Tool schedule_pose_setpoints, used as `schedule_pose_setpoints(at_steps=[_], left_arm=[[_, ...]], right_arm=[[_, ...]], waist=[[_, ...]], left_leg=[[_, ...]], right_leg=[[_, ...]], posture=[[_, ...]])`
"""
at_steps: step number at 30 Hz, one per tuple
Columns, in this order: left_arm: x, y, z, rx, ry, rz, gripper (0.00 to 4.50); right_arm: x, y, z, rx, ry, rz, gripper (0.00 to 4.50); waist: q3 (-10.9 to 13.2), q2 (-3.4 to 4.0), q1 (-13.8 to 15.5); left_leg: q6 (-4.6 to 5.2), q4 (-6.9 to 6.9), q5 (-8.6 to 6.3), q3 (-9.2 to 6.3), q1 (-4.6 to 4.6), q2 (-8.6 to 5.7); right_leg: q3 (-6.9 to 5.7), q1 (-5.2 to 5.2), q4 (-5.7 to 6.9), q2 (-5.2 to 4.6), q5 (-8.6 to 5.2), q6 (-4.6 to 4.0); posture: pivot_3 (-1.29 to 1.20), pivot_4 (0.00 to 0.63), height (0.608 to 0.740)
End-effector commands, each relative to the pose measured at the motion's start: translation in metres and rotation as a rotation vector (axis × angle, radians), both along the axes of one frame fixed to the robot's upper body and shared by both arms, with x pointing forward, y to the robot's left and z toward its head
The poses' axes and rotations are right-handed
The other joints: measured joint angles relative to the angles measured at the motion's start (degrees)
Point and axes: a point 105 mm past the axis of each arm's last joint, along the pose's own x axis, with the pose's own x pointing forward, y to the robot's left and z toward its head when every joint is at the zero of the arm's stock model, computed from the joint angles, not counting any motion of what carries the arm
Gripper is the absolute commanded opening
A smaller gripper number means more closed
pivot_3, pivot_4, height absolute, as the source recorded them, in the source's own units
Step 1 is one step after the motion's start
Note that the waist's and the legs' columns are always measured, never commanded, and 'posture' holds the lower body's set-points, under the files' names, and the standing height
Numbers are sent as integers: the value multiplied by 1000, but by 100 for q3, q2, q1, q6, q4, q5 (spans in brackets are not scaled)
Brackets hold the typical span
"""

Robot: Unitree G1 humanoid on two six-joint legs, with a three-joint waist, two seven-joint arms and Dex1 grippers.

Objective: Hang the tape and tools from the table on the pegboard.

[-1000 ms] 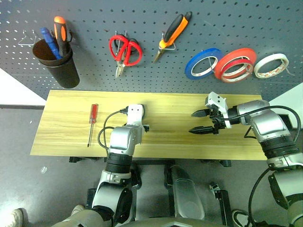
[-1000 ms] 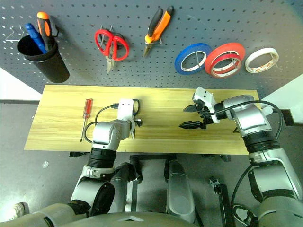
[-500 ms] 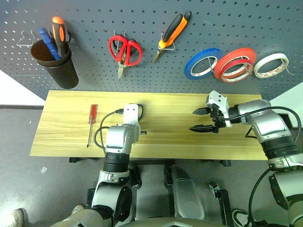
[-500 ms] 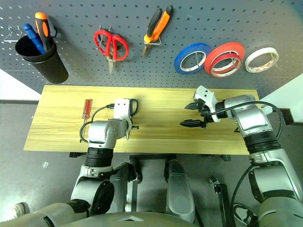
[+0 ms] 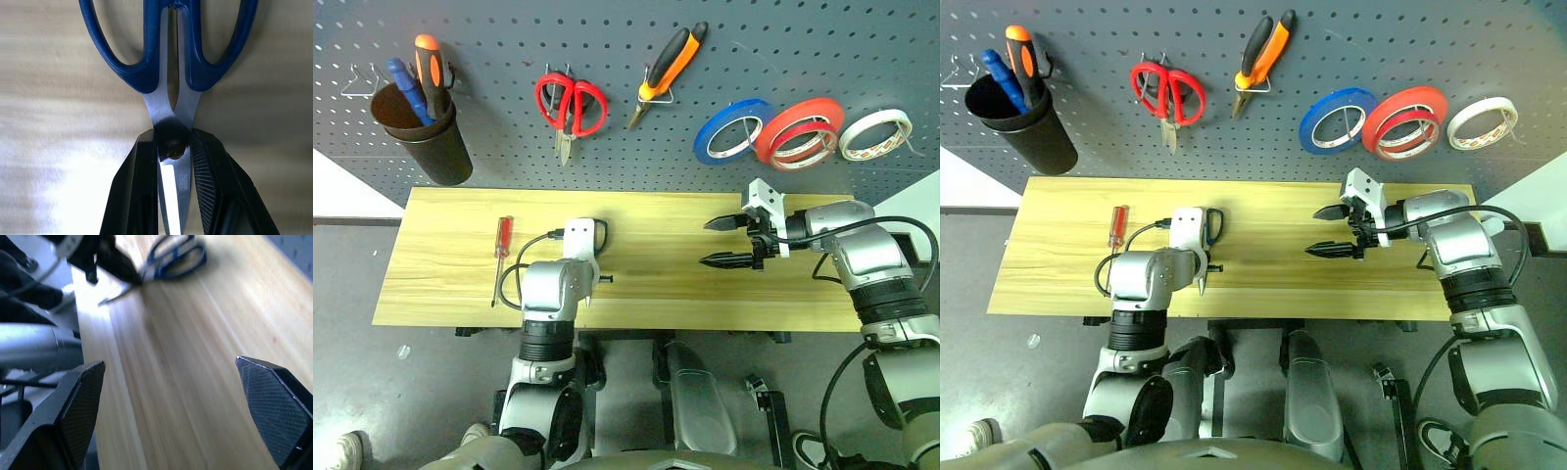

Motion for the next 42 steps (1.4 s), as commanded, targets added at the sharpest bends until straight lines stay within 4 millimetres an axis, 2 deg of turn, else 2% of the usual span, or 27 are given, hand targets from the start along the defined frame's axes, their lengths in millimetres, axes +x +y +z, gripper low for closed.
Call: schedule_pose_setpoints(at_steps=[1,5,9,14,17,19,22,25,30,34,36,42], left_arm=[[-11,11,11,21,-5,-85,639],[-21,28,23,30,-33,-161,639],[-31,36,41,-58,-171,-262,639],[-55,47,44,-86,-338,-418,639],[-63,50,48,-87,-401,-476,639],[-67,50,53,-68,-452,-533,639],[-71,48,61,-89,-506,-585,639],[-72,43,76,-132,-578,-619,639],[-63,38,107,-130,-738,-651,639],[-49,39,134,-66,-882,-633,639],[-43,37,142,-55,-931,-614,639],[-40,36,145,-23,-982,-588,639]], right_arm=[[-4,7,24,53,-82,57,4500],[-5,12,37,122,-106,83,4500],[-14,16,48,172,-102,122,4500],[-30,20,65,239,-133,167,4500],[-38,19,74,262,-147,174,4500],[-45,18,82,280,-164,179,4500],[-56,19,96,303,-185,189,4500],[-64,19,105,304,-199,194,4500],[-63,17,112,302,-235,168,4500],[-57,18,117,310,-262,160,4500],[-54,19,120,318,-265,154,4500],[-49,19,125,316,-280,147,4500]], waist=[[0,0,4],[-6,1,9],[-19,-1,16],[-149,-1,6],[-204,-3,28],[-260,-5,22],[-386,15,-11],[-524,20,-16],[-732,5,20],[-811,33,7],[-856,36,0],[-929,22,19]], left_leg=[[-5,-3,3,0,-2,0],[-18,-8,11,0,-11,1],[-28,-2,17,1,-29,-3],[-56,-5,33,0,-87,-2],[-59,-2,35,-4,-91,-4],[-53,1,31,-5,-93,-4],[-31,-19,16,-2,-120,2],[-29,-42,15,12,-168,12],[-53,-99,30,81,-168,-6],[-63,-50,40,4,-163,-22],[-68,4,52,-5,-160,4],[-34,2,31,-5,-106,11]], right_leg=[[-1,-5,1,1,5,9],[-1,-17,7,3,8,13],[-3,-25,5,1,11,11],[-7,-82,2,1,13,12],[-18,-83,5,4,16,7],[-24,-74,-14,1,23,-5],[-26,-64,-115,10,93,-9],[-24,-80,-207,32,169,-3],[-4,-142,-194,6,169,-7],[-1,-110,-190,49,184,16],[3,-81,-193,87,184,19],[9,-36,-191,95,180,22]], posture=[[-139,327,730],[-123,293,730],[-106,253,730],[-111,206,730],[-109,190,730],[-111,169,730],[-114,155,730],[-124,142,730],[-123,118,730],[-120,99,730],[-122,98,730],[-123,102,730]])
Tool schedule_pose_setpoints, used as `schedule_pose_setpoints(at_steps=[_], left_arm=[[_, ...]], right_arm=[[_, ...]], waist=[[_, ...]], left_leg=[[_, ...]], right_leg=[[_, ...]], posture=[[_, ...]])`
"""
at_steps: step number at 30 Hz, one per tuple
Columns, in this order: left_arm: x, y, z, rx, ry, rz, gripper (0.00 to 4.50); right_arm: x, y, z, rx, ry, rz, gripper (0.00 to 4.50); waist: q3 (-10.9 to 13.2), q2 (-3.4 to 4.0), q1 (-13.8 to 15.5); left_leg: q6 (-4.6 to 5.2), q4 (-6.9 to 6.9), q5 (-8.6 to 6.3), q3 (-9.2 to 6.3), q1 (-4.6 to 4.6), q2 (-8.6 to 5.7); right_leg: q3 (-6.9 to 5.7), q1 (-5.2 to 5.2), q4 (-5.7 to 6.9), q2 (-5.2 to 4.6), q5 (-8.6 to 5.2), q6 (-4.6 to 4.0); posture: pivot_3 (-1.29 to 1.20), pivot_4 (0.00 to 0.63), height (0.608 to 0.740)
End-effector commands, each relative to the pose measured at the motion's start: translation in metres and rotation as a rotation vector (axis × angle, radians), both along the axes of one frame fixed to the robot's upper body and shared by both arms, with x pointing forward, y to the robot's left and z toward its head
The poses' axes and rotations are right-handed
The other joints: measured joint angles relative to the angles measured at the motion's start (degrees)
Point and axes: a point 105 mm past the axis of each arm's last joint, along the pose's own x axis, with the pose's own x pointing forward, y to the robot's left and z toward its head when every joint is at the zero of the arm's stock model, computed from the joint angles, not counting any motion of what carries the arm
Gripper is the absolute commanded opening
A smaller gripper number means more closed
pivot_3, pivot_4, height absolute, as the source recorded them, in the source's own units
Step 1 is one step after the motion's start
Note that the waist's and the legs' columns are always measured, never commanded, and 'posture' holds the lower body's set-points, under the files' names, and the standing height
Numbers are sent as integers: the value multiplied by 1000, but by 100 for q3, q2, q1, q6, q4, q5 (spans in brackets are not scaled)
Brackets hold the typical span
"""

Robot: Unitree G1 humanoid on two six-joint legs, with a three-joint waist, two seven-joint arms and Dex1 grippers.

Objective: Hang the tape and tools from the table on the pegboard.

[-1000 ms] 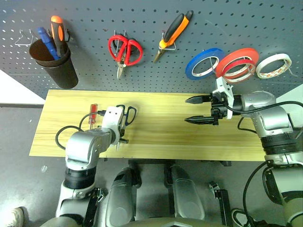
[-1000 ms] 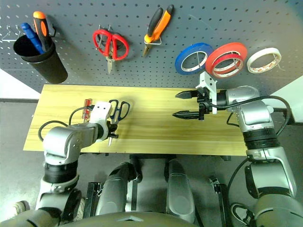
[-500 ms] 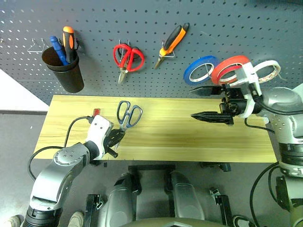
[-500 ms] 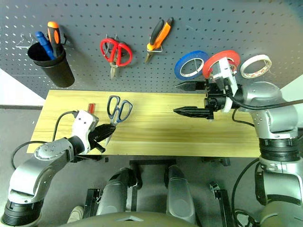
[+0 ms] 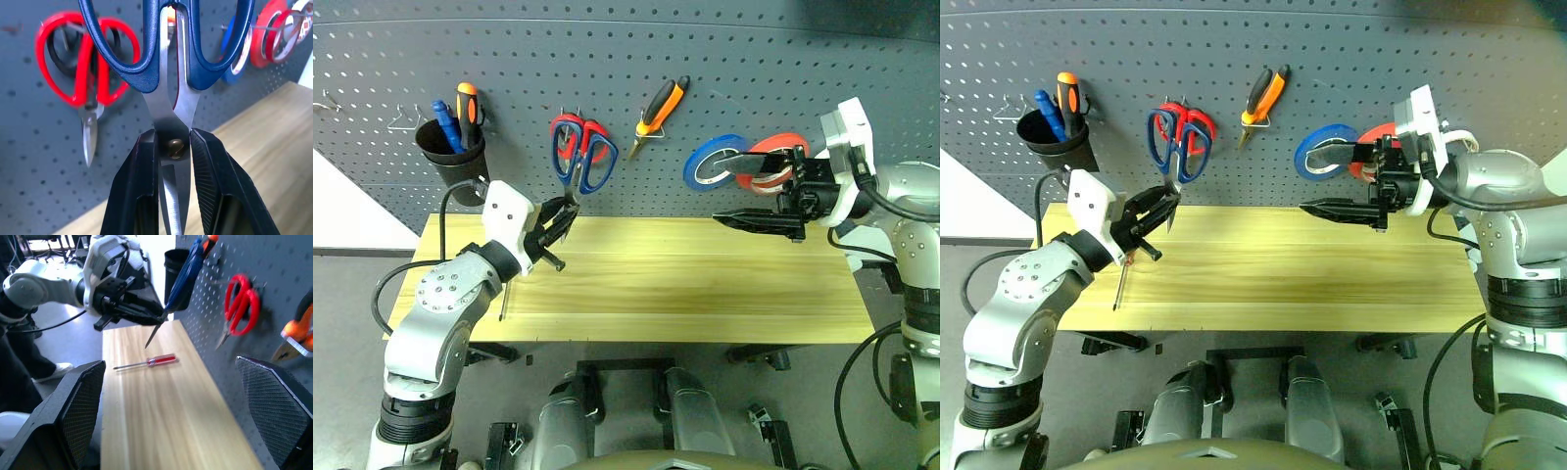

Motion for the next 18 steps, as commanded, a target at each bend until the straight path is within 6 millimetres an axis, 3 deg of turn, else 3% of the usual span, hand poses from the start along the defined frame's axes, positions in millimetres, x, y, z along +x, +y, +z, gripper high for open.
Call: schedule_pose_setpoints(at_steps=[1,18], left_arm=[[-1,2,10,-8,-63,31,639],[29,3,0,12,-43,78,639]], right_arm=[[1,-1,8,0,-41,0,4500],[6,-4,12,28,-45,-20,4500]], waist=[[-7,-2,3],[-71,5,3]], left_leg=[[0,0,0,0,2,1],[-6,18,11,3,16,2]], right_leg=[[0,2,0,0,0,0],[7,9,29,3,0,1]], posture=[[-124,103,730],[-146,110,730]])
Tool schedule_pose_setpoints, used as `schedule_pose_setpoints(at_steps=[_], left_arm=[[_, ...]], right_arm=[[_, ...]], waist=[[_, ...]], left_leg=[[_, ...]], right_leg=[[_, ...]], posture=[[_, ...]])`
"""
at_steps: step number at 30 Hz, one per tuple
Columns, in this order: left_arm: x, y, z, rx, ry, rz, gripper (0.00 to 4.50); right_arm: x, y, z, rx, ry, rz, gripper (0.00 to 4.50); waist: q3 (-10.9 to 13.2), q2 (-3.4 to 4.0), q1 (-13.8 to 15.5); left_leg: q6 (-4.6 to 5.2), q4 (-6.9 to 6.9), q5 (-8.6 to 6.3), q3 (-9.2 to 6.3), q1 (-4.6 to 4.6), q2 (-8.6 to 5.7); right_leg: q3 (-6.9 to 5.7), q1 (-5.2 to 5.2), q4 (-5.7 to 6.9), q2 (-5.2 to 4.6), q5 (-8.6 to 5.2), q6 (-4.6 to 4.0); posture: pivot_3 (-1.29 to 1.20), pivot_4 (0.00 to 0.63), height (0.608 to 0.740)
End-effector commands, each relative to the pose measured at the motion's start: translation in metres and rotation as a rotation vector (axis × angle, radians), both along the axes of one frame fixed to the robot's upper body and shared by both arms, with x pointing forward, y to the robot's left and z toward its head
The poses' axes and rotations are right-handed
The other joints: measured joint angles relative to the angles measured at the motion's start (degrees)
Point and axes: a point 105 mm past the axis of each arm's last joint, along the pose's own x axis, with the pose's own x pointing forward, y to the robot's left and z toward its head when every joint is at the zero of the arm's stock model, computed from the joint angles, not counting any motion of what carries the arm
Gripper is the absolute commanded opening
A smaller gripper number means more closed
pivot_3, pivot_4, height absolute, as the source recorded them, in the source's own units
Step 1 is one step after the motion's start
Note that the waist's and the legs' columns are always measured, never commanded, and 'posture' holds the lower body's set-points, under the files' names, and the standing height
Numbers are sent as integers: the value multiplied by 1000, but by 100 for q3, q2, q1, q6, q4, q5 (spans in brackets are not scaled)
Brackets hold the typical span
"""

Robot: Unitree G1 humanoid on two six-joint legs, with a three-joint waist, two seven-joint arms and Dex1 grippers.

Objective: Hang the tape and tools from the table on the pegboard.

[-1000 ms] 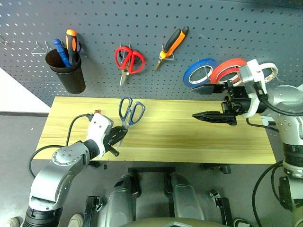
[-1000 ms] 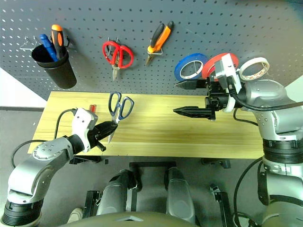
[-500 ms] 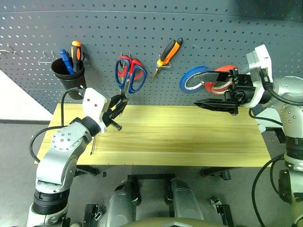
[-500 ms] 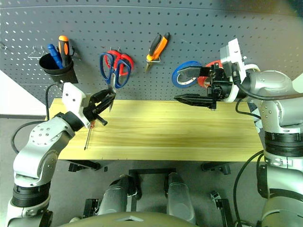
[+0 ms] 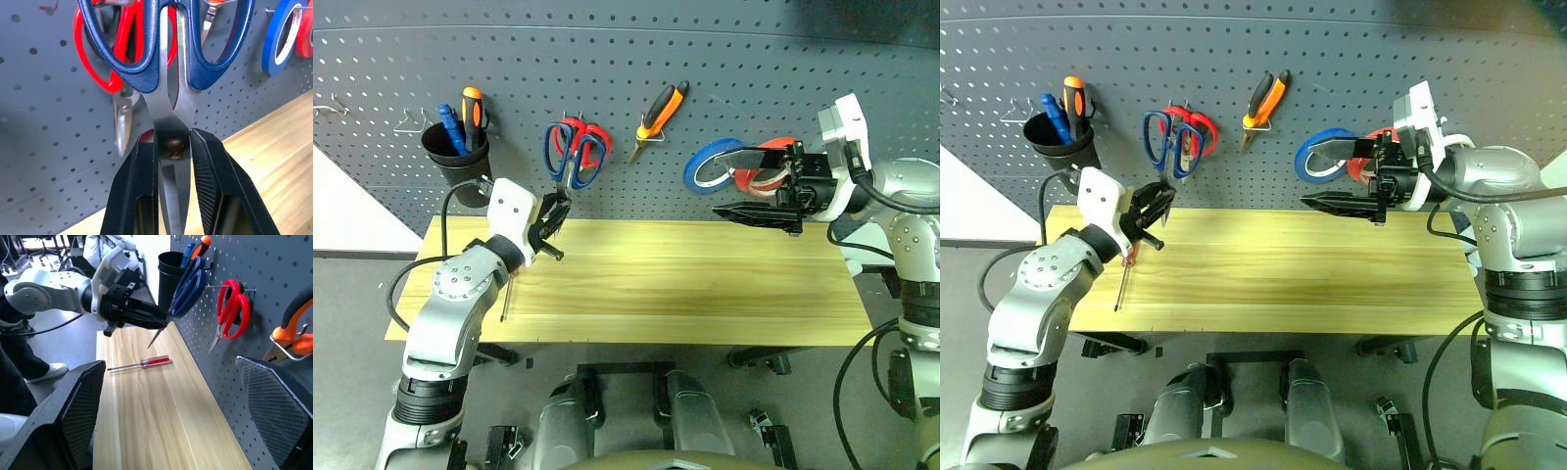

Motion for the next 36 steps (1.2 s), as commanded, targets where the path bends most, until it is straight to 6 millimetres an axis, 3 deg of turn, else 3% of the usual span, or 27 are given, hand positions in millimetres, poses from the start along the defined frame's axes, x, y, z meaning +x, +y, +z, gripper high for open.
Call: schedule_pose_setpoints(at_steps=[1,9,25,26,31,35,36], left_arm=[[2,-7,13,3,-59,-17,639],[13,-17,12,-26,-29,-2,639],[62,-8,6,-7,9,108,639],[65,-10,7,-20,2,108,1353],[70,-10,13,-33,-32,117,3041],[56,-5,21,-55,-69,105,4260],[52,-4,20,-53,-66,98,4260]], right_arm=[[-2,-1,16,25,-54,3,4500],[1,-2,15,15,-60,-21,4500],[8,1,9,6,-82,-74,4500],[8,1,8,5,-83,-76,4500],[7,2,7,3,-85,-78,4500],[5,3,7,4,-74,-73,4500],[4,3,6,3,-69,-69,4500]], waist=[[-7,0,-2],[-13,0,-3],[-17,0,-5],[-17,0,0],[-17,-1,-8],[-17,-1,-8],[-17,-1,-7]], left_leg=[[0,2,0,0,1,0],[11,40,-7,-4,1,2],[37,82,-22,-11,4,3],[37,83,-22,-11,4,3],[41,84,-15,-10,4,3],[42,84,-14,-10,6,4],[42,84,-14,-10,6,4]], right_leg=[[0,1,2,0,0,0],[1,2,47,-2,-10,9],[2,2,101,-6,-26,6],[2,1,101,-6,-26,6],[2,2,103,-7,-26,6],[4,2,108,-6,-26,6],[6,1,107,-7,-26,6]], posture=[[-147,110,730],[-161,111,730],[-164,123,730],[-164,125,730],[-157,128,730],[-147,129,730],[-142,130,730]])
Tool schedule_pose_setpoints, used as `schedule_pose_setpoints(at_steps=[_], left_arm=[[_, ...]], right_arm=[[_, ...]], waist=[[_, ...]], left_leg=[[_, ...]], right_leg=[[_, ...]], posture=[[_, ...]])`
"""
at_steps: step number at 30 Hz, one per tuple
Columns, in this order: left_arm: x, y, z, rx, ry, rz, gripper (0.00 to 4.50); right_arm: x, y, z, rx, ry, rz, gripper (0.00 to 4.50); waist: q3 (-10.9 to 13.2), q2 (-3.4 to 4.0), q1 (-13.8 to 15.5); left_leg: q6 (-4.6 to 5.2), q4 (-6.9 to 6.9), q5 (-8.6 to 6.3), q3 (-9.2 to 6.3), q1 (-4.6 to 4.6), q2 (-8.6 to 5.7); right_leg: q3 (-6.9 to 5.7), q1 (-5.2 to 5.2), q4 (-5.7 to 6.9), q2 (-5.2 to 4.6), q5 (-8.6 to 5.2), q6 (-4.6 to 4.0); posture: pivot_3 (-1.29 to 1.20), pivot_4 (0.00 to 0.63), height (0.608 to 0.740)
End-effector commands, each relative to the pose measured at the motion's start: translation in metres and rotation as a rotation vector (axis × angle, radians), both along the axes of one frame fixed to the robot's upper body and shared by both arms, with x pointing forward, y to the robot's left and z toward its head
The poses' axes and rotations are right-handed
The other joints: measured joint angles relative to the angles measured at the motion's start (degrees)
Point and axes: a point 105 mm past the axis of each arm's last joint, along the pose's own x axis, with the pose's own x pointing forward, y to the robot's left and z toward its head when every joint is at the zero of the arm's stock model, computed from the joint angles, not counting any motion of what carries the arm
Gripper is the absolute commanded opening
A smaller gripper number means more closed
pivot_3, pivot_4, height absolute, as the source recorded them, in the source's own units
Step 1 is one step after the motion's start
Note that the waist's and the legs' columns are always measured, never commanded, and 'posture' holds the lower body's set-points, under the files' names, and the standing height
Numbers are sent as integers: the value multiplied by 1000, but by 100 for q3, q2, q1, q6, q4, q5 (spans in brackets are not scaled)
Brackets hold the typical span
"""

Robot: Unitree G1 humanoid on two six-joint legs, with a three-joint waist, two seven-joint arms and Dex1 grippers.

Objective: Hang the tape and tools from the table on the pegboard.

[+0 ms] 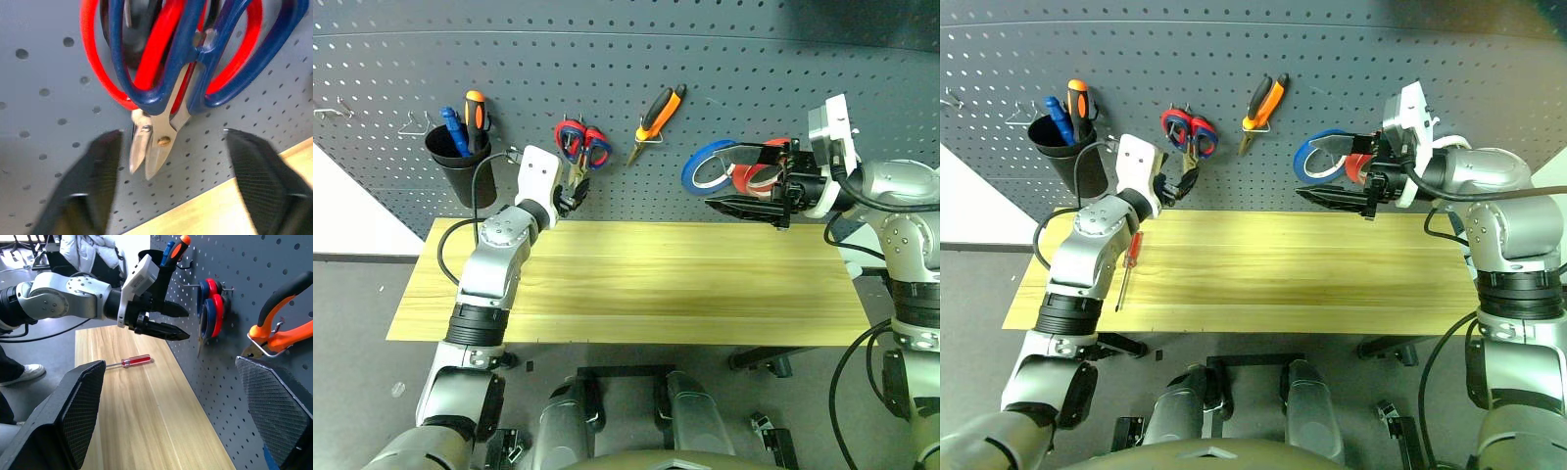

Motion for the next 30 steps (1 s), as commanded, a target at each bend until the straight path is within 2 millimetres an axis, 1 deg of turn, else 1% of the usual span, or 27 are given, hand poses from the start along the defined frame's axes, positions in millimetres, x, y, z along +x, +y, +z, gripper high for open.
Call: schedule_pose_setpoints(at_steps=[1,4,7,10,13,16,18,20,22,25,28,30], left_arm=[[-18,3,20,-9,-78,-23,4260],[-37,3,18,-11,-67,-51,4260],[-53,10,11,-24,-16,-46,4260],[-67,26,-4,-19,73,10,4260],[-77,52,-25,-39,183,116,4260],[-80,71,-40,-42,264,199,4260],[-82,78,-49,-26,318,226,4260],[-80,89,-60,8,379,297,4260],[-77,99,-65,-15,415,337,4260],[-72,114,-76,-25,469,413,4260],[-68,120,-82,-27,513,427,4260],[-63,128,-87,-35,556,455,4260]], right_arm=[[-8,1,9,0,-33,20,4500],[-11,2,6,-7,-12,39,4500],[-14,7,2,-8,21,66,4500],[-17,16,-6,-15,75,98,4500],[-19,29,-22,-26,133,122,4500],[-21,41,-37,-42,178,136,4500],[-22,48,-47,-59,202,143,4500],[-20,52,-54,-63,240,136,4500],[-15,55,-58,-69,261,117,4500],[-8,57,-63,-102,287,94,4500],[-5,55,-67,-140,308,88,4500],[-2,54,-72,-164,326,83,4500]], waist=[[0,0,7],[0,0,8],[0,0,16],[-1,2,8],[-7,-1,11],[-8,-1,51],[-8,-2,134],[-9,-2,196],[-9,-3,226],[-7,-2,305],[5,-4,343],[9,-5,350]], left_leg=[[0,0,0,0,0,0],[-2,0,0,0,0,0],[-4,1,-6,-2,0,0],[-2,0,-10,-3,5,1],[1,-2,-13,-5,8,2],[8,-2,-18,-6,9,3],[9,0,-18,-6,9,2],[8,0,-19,-5,10,2],[8,0,-19,-2,10,1],[9,-1,-21,0,7,3],[14,-3,-25,-1,6,5],[16,-5,-26,-1,6,11]], right_leg=[[0,0,0,0,0,0],[0,0,0,0,0,0],[1,1,1,-1,0,0],[2,2,3,0,-1,-1],[3,4,4,1,-3,-4],[2,4,7,1,-4,-6],[2,4,8,0,-6,-9],[3,3,8,-3,-14,-23],[3,2,6,-6,-14,-25],[4,-7,4,-7,-15,-28],[6,-20,1,-8,-20,-37],[5,-25,-2,-11,-26,-45]], posture=[[-140,130,730],[-126,132,730],[-115,133,730],[-93,136,730],[-71,139,730],[-51,142,730],[-37,145,730],[-26,155,730],[-15,167,730],[-12,198,730],[-8,239,730],[-9,256,730]])
